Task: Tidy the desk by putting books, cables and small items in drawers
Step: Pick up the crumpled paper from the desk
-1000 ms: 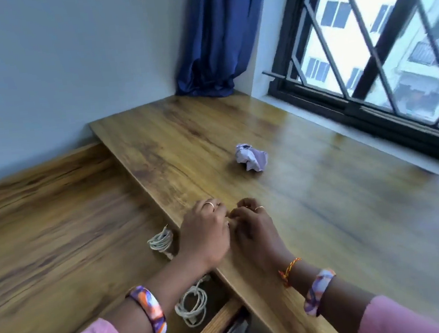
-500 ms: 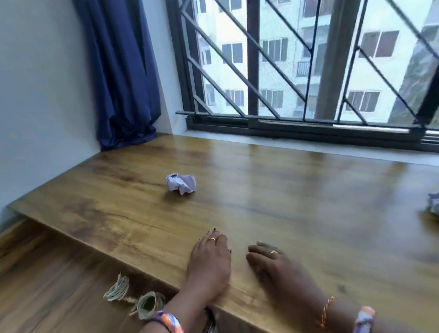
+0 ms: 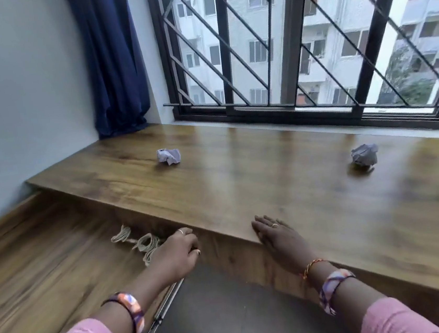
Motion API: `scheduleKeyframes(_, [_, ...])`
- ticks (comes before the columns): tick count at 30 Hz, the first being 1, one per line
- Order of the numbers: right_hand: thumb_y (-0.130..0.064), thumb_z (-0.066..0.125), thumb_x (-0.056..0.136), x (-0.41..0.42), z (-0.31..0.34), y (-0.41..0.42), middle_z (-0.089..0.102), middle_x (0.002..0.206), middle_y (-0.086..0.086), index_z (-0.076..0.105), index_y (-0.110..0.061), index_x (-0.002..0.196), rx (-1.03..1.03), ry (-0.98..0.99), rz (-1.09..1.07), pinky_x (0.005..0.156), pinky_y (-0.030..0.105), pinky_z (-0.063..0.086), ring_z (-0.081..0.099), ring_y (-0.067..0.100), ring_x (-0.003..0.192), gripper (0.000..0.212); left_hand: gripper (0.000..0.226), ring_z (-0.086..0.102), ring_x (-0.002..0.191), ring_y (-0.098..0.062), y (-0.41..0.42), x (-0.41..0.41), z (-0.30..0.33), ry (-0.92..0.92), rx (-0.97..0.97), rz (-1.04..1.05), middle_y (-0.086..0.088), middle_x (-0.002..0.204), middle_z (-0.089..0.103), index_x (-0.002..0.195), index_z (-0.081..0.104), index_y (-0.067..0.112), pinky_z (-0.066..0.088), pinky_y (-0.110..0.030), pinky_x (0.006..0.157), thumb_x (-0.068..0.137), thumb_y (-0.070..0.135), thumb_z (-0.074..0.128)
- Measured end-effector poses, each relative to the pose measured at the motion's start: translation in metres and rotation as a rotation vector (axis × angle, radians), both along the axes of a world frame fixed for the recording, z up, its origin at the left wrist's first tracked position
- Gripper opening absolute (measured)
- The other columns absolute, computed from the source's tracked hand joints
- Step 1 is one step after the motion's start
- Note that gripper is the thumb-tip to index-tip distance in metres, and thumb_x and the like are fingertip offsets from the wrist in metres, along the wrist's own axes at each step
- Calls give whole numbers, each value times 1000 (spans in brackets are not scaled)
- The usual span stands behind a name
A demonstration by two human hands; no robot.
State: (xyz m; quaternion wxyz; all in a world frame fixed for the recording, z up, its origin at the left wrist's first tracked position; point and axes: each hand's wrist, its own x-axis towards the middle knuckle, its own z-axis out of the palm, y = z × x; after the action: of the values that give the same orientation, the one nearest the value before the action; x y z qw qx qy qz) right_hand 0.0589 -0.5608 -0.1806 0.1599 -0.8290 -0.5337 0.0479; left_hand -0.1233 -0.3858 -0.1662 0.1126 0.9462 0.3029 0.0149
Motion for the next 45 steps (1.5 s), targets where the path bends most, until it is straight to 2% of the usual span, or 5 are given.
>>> scheduleKeyframes(5, [-14,31,97,-29,-1,-17,14,157,-3,21,-22,148,-59,-6,-114,114,22,6,11,10,145,52,18,58,101,-17,17,-93,11,-45,-108,87,1,108,61,72,53,37,46,-30,88,83,24,61])
scheduleKeyframes(14, [-20,47,87,-119,18,22,52,135,3,56,-18,118,-97,-26,-144,107,34,32,46,21,127,33,14,65,85,-32,104,-280,-9,-14,-254,558,-17,79,71,62,67,17,44,-32,69,75,12,68])
scheduleKeyframes(22, [-24,45,92,-283,26,129,56,132,0,49,-24,131,-123,9,218,108,38,27,50,19,123,39,30,61,96,-20,100,-399,-4,107,-368,520,-5,106,64,106,63,17,46,-26,83,79,28,70])
scheduleKeyframes(35, [-38,71,78,-425,28,180,70,104,4,64,-15,112,-395,405,685,81,31,53,65,17,91,41,26,23,127,4,120,-423,-18,191,-484,-47,39,106,55,68,57,64,-3,-34,105,51,60,76])
scheduleKeyframes(45, [-30,54,81,-388,7,157,62,102,15,50,-12,112,-240,-56,484,59,34,39,59,37,89,36,28,18,135,-7,151,-340,-26,120,-409,-34,7,130,46,79,60,58,-4,-40,110,54,60,72])
